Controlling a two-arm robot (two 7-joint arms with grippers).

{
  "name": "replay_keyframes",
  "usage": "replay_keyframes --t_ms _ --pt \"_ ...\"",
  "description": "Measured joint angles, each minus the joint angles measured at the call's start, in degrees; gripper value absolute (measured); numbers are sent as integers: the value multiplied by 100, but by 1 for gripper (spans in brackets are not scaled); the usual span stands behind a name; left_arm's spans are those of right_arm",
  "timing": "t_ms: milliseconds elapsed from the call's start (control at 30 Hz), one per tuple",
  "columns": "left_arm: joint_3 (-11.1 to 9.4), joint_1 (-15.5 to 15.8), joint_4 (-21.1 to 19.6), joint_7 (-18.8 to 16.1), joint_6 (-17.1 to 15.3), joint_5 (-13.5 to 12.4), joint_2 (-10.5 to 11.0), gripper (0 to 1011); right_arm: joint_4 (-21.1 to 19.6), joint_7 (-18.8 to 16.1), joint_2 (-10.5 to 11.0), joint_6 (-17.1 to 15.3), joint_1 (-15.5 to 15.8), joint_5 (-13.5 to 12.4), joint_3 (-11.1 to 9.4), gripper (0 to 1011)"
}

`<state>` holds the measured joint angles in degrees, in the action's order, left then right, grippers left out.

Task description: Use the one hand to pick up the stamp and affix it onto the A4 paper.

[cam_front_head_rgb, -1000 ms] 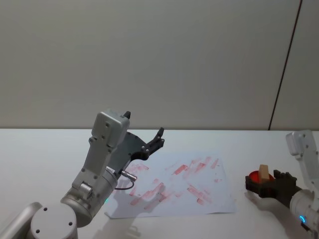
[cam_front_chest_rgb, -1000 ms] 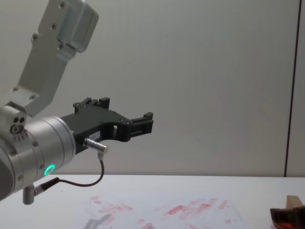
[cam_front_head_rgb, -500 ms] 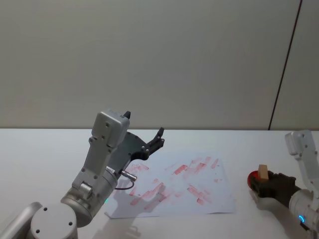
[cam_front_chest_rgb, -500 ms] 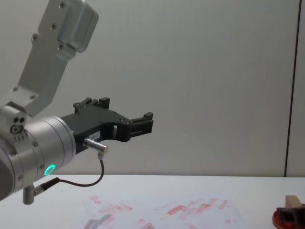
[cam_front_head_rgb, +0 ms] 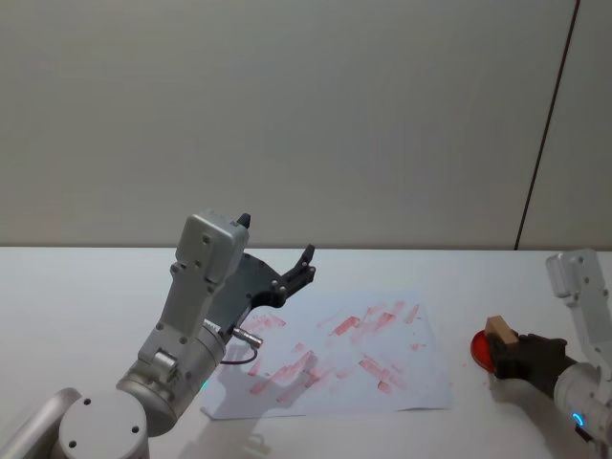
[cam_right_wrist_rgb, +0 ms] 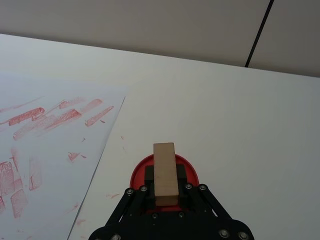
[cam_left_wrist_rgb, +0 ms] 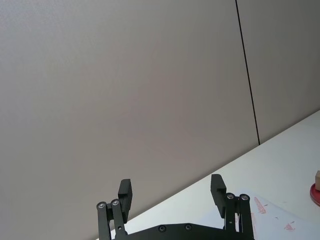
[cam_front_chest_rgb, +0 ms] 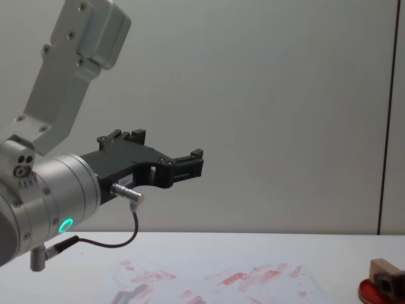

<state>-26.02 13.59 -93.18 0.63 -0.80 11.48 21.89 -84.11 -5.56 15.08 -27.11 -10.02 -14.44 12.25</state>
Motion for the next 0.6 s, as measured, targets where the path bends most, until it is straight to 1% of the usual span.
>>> replay_keyframes --t_ms 167,367,400,567,600 --pt "0 0 0 0 0 0 0 1003 -22 -95 5 83 -23 62 6 221" --pt "0 0 0 0 0 0 0 1002 -89 -390 10 305 -94 204 37 221" --pt "0 0 0 0 0 0 0 1002 -89 -390 10 305 -94 204 37 221" --pt "0 0 0 0 0 0 0 1003 -125 -743 -6 496 -193 339 87 221" --pt "0 0 0 0 0 0 0 1003 -125 -743 -6 496 -193 339 87 221"
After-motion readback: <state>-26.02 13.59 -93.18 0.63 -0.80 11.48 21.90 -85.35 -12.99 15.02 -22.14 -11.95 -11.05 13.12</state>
